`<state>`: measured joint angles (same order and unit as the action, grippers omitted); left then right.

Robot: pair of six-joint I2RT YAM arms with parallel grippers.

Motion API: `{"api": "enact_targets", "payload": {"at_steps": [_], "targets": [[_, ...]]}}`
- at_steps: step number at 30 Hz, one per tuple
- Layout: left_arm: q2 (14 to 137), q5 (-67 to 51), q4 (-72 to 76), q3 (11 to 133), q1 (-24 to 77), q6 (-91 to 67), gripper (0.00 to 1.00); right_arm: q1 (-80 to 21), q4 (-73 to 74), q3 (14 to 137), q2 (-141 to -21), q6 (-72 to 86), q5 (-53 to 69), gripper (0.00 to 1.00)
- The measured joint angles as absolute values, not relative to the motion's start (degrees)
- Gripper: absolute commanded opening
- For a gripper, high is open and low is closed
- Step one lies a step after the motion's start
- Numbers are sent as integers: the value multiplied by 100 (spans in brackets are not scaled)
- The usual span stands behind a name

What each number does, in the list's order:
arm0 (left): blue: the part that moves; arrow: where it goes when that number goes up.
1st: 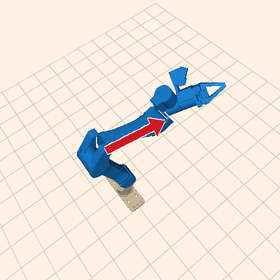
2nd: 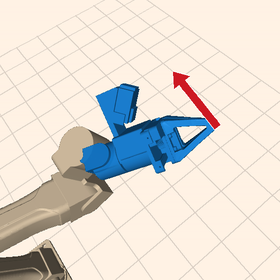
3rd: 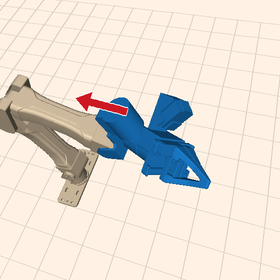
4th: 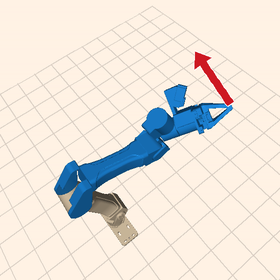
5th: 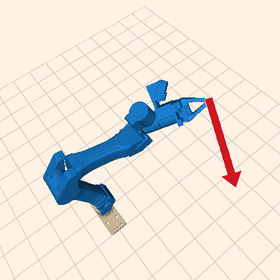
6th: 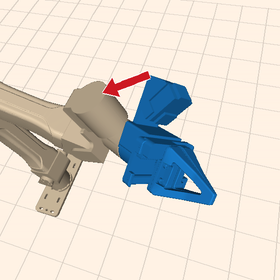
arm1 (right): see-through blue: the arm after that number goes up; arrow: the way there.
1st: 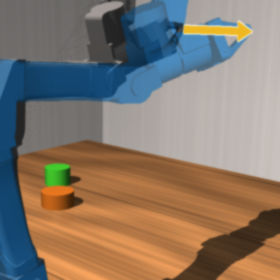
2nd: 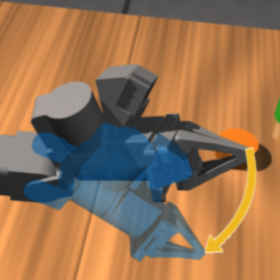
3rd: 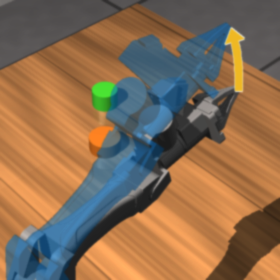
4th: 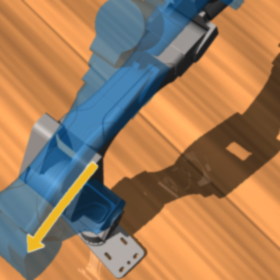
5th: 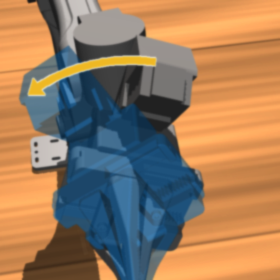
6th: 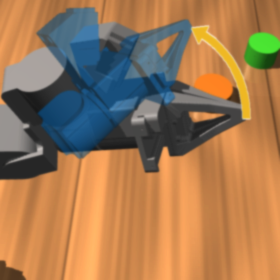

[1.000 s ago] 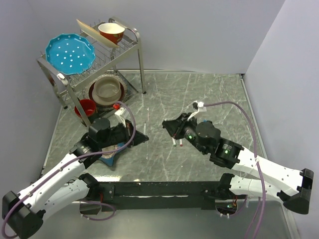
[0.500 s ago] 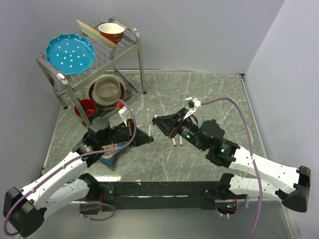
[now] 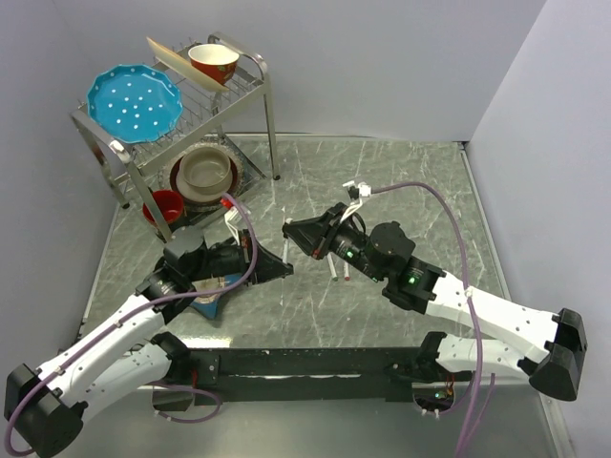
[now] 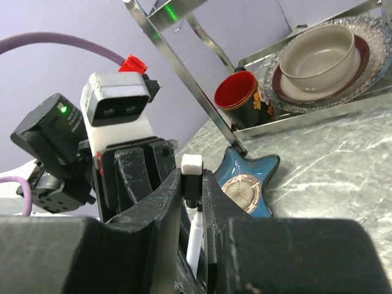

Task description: Insert the pens into the pen caps

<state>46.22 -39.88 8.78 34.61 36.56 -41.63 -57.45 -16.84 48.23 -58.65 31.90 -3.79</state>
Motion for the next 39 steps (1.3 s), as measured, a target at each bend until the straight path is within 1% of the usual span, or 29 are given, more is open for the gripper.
{"api": "enact_targets", "payload": {"at_steps": [11, 39], "targets": [[4397, -3981, 849, 3406, 3656, -4101, 1, -5627, -1658, 4886, -5964, 3358, -220, 0], [4383, -3918, 832, 3247, 3656, -4097, 1, -5518, -1258, 5111, -5896, 3446, -56, 0]]}}
